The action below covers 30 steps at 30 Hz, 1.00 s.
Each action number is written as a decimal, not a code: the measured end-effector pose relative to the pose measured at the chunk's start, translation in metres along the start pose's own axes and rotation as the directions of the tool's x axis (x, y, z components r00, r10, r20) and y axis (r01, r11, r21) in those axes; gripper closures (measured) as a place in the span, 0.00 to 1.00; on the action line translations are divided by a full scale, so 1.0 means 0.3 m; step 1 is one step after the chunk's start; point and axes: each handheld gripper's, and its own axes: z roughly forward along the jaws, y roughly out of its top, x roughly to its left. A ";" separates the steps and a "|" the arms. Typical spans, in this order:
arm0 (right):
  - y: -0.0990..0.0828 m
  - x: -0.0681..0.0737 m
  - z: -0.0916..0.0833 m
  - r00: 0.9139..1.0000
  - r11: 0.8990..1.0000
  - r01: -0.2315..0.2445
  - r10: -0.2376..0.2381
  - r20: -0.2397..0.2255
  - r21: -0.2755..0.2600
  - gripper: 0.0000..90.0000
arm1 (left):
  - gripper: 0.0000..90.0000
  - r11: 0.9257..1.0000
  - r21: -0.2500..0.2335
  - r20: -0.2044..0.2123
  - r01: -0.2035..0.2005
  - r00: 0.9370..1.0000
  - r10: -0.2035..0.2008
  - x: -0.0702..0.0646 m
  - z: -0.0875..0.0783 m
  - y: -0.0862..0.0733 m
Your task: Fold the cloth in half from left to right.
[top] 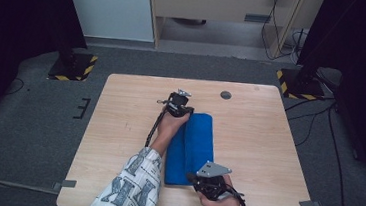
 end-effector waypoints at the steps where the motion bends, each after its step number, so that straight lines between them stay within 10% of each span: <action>1: 0.000 0.000 0.000 1.000 1.000 0.000 0.000 0.000 0.000 0.99 | 0.98 1.000 0.000 0.000 0.000 1.000 0.000 0.000 0.000 0.000; 30: -0.081 -0.081 -0.091 0.998 0.999 -0.039 0.037 0.048 0.037 0.99 | 0.98 1.000 0.006 0.025 -0.025 0.999 0.025 -0.117 0.085 0.049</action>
